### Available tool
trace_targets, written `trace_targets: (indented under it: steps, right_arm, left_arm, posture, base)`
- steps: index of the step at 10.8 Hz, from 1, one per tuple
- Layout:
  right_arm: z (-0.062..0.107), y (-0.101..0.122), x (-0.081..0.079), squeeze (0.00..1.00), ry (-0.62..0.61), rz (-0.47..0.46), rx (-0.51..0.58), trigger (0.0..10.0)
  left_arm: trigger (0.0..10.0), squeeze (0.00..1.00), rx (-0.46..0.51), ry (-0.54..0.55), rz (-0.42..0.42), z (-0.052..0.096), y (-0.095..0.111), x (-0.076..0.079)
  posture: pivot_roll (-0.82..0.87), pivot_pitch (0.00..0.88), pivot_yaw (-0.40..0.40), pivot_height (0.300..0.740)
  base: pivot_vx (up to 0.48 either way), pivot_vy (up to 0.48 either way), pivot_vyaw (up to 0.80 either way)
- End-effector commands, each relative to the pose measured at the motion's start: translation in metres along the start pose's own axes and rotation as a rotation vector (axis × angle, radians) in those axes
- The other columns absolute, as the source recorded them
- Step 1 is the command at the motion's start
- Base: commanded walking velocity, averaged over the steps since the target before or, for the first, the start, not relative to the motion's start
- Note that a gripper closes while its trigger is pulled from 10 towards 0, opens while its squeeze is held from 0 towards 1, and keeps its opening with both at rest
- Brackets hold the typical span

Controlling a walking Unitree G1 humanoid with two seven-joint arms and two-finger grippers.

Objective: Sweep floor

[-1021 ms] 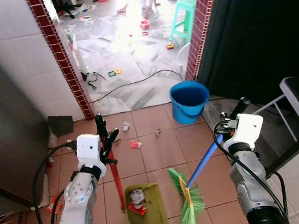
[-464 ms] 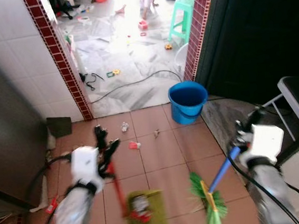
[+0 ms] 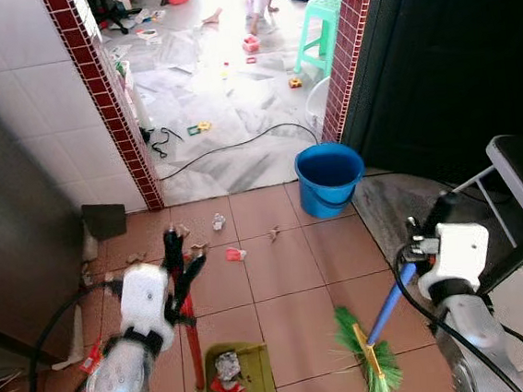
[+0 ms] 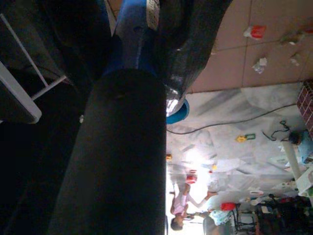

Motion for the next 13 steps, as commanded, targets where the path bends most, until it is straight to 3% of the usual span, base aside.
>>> trace_targets:
  steps: [1,5,9,13]
  right_arm:
    - [-0.003,-0.001,-0.004,0.0,0.018,0.021,-0.002,10.0]
    - [-0.005,-0.014,0.005,0.0,0.009,0.057,-0.04,10.0]
    - [-0.008,-0.012,0.002,0.0,0.017,0.058,-0.026,10.0]
    - [-0.01,-0.013,-0.001,0.0,0.03,0.057,-0.025,10.0]
  left_arm:
    - [10.0,0.0,0.102,0.031,0.006,-0.01,0.029,-0.01]
    - [10.0,0.0,0.208,0.069,0.104,-0.02,0.062,-0.017]
    - [10.0,0.0,0.261,0.054,0.147,-0.024,0.082,-0.013]
    - [10.0,0.0,0.325,0.094,0.16,-0.032,0.106,-0.026]
  posture:
    - [-0.03,0.0,-0.002,0.74]
    - [-0.03,0.0,-0.017,0.74]
    - [-0.03,0.0,-0.013,0.74]
    - [-0.02,0.0,-0.016,0.74]
  base:
    - [0.0,0.0,0.0]
    - [0.0,0.0,0.0]
    - [0.345,0.0,0.0]
    - [0.461,0.0,0.0]
Point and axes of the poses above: a point about 5 cm out from each wrist's last joint towards the gripper, its own z axis pointing back from the gripper into the wrist, its own y axis along the axis of the wrist's last joint, x = y × z, the point moved 6 cm from there along -z, pointing out of the wrist towards the gripper, and after that the axes turned 2 degrees about -z, right-handed, at the moved point
